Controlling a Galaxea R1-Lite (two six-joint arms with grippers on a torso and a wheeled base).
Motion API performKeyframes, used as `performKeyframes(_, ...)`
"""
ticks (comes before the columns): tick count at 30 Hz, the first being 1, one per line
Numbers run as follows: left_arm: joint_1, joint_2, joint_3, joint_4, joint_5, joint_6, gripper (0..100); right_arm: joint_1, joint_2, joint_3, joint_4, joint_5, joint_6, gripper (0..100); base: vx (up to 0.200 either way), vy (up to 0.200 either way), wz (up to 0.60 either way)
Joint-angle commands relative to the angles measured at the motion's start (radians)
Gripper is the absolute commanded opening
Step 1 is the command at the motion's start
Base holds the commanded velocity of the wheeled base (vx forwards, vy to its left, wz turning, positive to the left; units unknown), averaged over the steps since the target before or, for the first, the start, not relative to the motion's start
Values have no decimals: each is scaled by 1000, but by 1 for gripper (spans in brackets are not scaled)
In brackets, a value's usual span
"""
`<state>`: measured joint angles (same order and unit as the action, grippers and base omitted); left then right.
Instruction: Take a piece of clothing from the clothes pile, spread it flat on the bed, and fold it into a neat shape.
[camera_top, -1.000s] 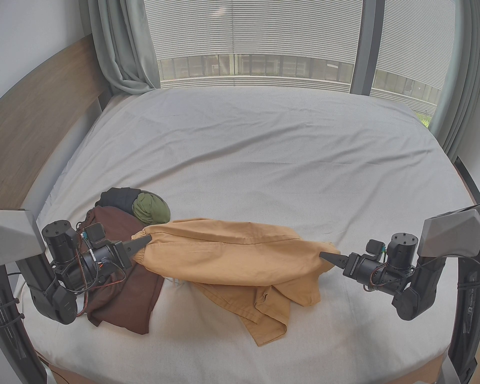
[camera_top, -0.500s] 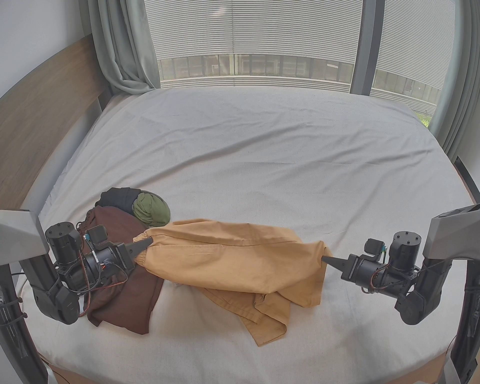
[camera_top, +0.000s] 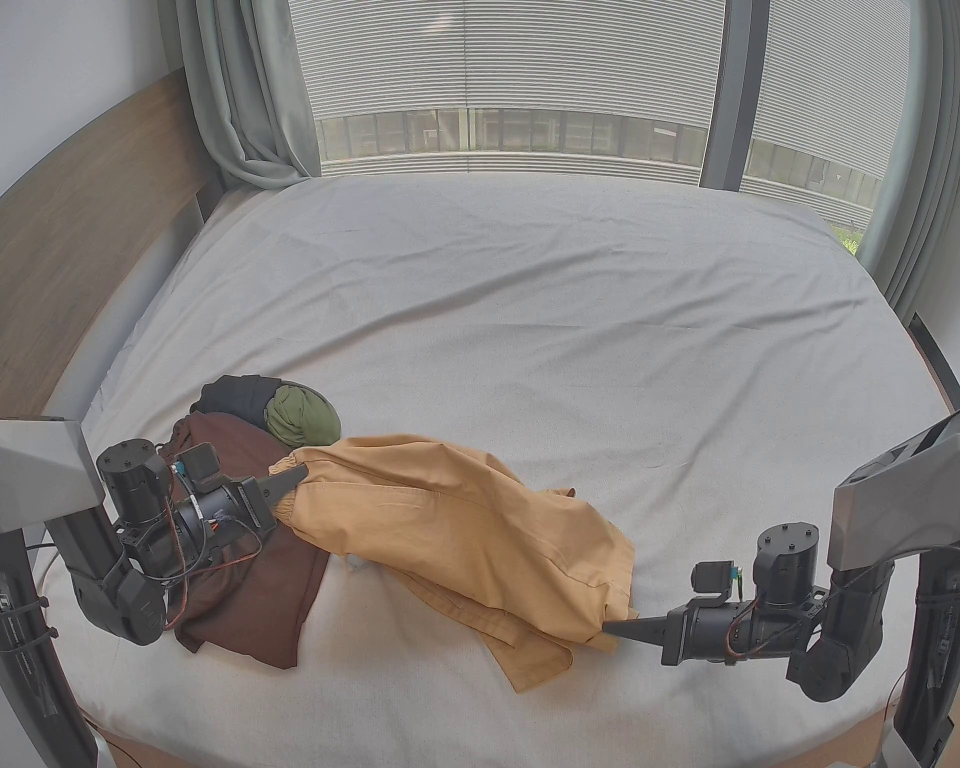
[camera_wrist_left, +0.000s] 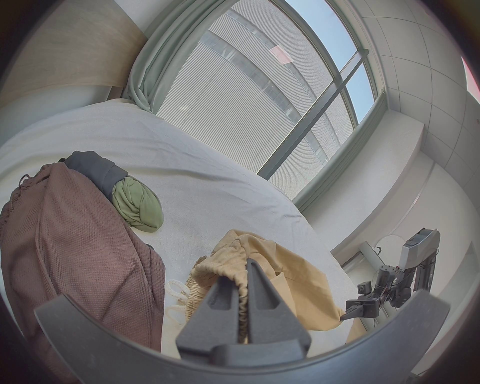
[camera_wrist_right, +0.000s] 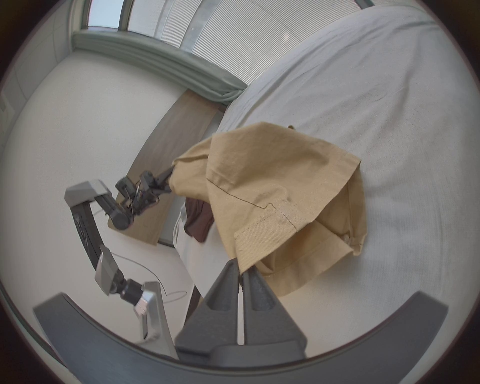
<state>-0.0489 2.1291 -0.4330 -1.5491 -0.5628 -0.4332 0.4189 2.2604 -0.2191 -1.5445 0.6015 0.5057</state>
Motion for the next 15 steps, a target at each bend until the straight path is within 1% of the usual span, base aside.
performKeyframes(1,-2,2,-3,0,0,-1,0,-5,71,15,-2,6,-53,0,0,0,0)
performKeyframes(5,-2,3,-3,0,0,1,0,-11,83,4,0,6,-64,0,0,0,0)
performKeyframes(6,-2,3,-3,0,0,-1,0,-14,83,4,0,6,-64,100,0,0,0)
performKeyframes(15,-9,2,0,0,-2,1,0,-39,83,-46,-2,8,-53,100,0,0,0)
